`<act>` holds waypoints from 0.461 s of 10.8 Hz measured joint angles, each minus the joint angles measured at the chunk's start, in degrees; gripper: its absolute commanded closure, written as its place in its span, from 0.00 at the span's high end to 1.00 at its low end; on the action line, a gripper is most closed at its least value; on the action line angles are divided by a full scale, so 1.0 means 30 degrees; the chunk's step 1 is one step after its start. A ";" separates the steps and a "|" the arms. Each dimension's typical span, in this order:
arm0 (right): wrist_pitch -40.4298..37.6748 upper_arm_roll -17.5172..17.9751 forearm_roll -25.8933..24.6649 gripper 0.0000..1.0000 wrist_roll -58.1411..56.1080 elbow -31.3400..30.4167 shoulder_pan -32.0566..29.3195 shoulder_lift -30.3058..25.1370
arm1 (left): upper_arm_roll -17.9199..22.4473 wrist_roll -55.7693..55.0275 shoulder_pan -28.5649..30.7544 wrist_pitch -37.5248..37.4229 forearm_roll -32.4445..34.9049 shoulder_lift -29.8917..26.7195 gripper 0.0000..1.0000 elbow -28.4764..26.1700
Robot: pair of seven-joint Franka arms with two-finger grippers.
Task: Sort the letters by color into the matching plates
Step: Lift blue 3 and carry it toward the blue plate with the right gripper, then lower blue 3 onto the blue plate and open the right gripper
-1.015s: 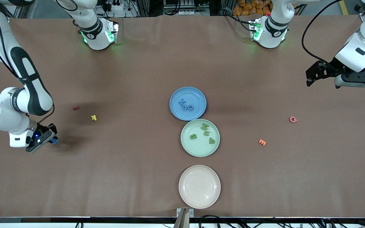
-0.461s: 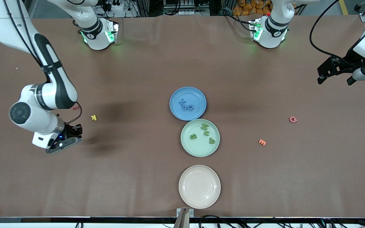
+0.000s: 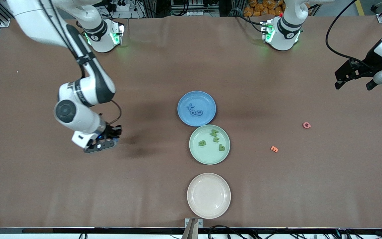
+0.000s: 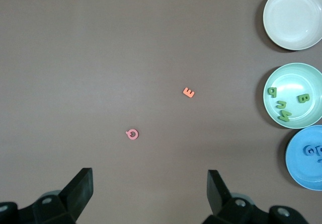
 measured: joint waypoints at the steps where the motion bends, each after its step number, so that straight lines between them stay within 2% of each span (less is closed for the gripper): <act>1: -0.0020 0.0005 0.0352 0.24 0.1414 0.0001 0.1076 -0.0047 | -0.0002 0.0000 -0.0001 0.0012 0.0000 0.0112 1.00 0.0173; 5: 0.0007 0.0007 0.1024 0.24 0.6574 0.0175 0.5348 -0.0053 | -0.0009 0.0000 -0.0010 0.0015 0.0000 0.0564 1.00 0.0427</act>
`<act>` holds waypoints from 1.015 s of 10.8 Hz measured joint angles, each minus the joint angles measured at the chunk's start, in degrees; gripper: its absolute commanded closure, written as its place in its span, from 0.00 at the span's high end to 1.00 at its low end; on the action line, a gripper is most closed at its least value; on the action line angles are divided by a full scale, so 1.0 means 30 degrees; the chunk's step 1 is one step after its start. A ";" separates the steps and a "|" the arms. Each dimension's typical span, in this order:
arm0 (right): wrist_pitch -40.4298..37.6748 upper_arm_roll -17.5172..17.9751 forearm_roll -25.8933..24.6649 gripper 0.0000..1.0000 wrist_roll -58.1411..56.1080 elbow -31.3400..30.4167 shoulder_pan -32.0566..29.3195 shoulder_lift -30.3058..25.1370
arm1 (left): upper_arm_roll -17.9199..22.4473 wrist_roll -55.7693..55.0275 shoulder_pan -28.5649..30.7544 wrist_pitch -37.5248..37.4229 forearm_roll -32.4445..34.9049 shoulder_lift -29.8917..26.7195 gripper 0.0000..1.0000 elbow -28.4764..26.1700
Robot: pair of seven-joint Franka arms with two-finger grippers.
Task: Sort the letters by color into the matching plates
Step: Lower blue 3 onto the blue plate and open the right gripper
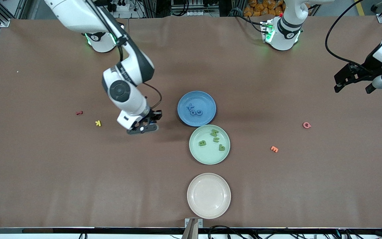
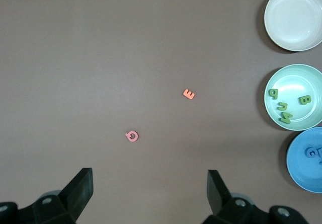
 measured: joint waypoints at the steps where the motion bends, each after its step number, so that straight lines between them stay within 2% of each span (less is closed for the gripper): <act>1: 0.0000 -0.0008 0.0045 0.24 0.0972 0.0151 0.0827 0.0002 | -0.0001 0.0000 -0.0001 0.0004 0.0000 0.0034 1.00 0.0013; 4: 0.0036 -0.0031 0.0877 0.24 0.2836 0.1397 0.2954 0.0678 | -0.0015 0.0000 -0.0011 0.0026 0.0000 0.0178 1.00 0.0288; 8: 0.0146 -0.0187 0.0902 0.24 0.5006 0.4375 0.5667 0.3560 | -0.0011 0.0000 -0.0018 0.0040 0.0000 0.0656 1.00 0.0542; 9: 0.0174 -0.0210 0.0902 0.32 0.5188 0.4653 0.5956 0.4019 | -0.0009 0.0000 -0.0017 0.0041 0.0000 0.0684 1.00 0.0549; 10: 0.0174 -0.0225 0.0901 0.94 0.5209 0.4762 0.6086 0.4281 | -0.0007 0.0000 -0.0016 0.0041 0.0000 0.0694 1.00 0.0555; 11: 0.0173 -0.0246 0.0899 1.00 0.5212 0.4812 0.6120 0.4392 | -0.0007 0.0000 -0.0017 0.0041 0.0000 0.0697 1.00 0.0559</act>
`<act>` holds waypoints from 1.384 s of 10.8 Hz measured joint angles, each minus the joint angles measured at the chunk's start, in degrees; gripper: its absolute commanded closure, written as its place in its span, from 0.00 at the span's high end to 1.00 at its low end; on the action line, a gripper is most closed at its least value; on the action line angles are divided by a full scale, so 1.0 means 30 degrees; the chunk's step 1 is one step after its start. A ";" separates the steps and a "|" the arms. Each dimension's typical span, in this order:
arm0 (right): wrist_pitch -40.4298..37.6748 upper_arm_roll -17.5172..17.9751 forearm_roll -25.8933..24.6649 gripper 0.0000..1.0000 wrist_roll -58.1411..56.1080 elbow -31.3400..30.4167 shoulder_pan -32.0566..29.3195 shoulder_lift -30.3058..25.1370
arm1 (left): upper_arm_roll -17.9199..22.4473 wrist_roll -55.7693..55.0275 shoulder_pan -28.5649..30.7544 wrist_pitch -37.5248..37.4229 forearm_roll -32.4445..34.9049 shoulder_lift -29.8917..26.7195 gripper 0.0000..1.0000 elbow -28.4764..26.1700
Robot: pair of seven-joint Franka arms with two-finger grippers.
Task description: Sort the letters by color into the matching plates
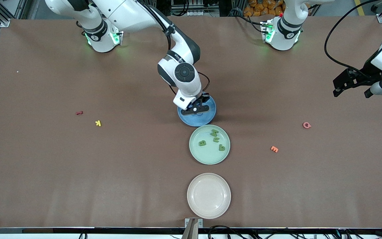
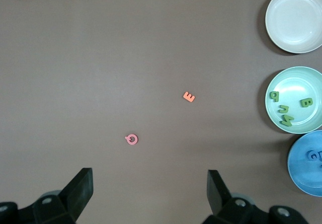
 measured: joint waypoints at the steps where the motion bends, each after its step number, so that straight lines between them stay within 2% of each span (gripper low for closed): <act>1: -0.0016 -0.0066 0.0000 1.00 0.0078 0.0039 -0.0005 0.0021 | 0.0002 0.0000 0.0001 0.0000 0.0000 0.0007 1.00 0.0001; 6: -0.0666 -0.0968 -0.0002 1.00 0.0301 0.0502 -0.0395 -0.0062 | 0.0005 0.0000 0.0005 -0.0002 0.0000 0.0082 1.00 -0.0001; 8: -0.1325 -0.1316 -0.0014 1.00 -0.0549 0.0610 -0.1154 -0.0389 | 0.0008 -0.0001 0.0008 -0.0121 -0.0001 0.0073 1.00 0.0036; 13: -0.3711 -0.1488 -0.0175 1.00 -0.4618 0.0857 -0.5448 -0.1917 | 0.0035 0.0000 0.0015 -0.0418 -0.0001 0.0050 1.00 0.0194; 15: -0.3940 -0.1517 -0.1479 1.00 -0.5437 0.0858 -0.7040 -0.2157 | 0.0035 0.0000 0.0015 -0.0679 -0.0001 0.0035 1.00 0.0228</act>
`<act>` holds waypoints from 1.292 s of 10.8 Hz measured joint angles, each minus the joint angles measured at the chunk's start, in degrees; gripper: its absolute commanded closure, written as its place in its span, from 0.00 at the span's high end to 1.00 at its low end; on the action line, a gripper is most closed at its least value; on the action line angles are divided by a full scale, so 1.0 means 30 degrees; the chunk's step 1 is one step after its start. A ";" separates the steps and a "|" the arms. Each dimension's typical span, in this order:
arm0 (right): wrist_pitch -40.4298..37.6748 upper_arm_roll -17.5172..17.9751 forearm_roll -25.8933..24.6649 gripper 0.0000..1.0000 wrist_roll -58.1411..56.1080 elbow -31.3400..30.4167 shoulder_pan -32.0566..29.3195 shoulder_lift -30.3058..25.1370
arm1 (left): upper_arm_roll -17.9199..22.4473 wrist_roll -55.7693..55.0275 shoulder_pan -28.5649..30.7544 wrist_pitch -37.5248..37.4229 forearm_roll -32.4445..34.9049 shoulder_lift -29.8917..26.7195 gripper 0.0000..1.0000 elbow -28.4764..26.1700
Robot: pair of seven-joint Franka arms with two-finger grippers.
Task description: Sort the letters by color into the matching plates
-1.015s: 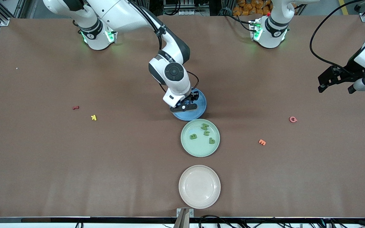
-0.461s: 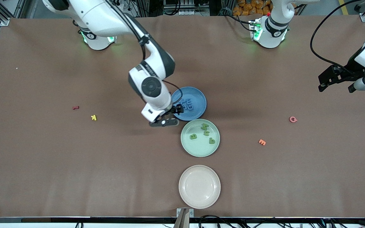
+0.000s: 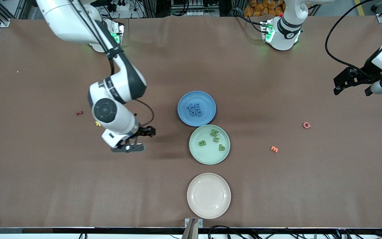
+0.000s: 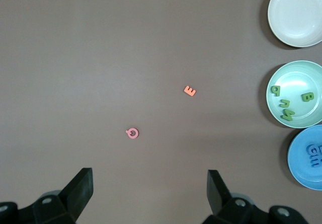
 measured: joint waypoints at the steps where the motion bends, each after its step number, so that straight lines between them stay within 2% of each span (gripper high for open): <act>1: -0.0001 -0.0011 -0.0673 1.00 -0.0282 -0.0001 -0.0826 -0.0013 | 0.0009 0.0000 0.0002 -0.0112 0.0000 -0.0005 1.00 0.0013; 4: 0.0010 -0.0169 -0.1113 1.00 -0.1671 0.0082 -0.2929 -0.0037 | 0.0063 0.0000 0.0005 -0.0284 0.0000 -0.0005 1.00 0.0027; 9: 0.0029 -0.2002 -0.1279 1.00 -0.3936 0.0252 -0.3685 -0.0079 | 0.0172 0.0000 0.0003 -0.0349 0.0000 -0.0006 1.00 0.0046; 14: -0.0219 -0.2135 -0.1292 1.00 -0.6076 0.0711 -0.5463 -0.0936 | 0.0135 0.0000 -0.0056 -0.0399 0.0000 0.0034 1.00 0.0044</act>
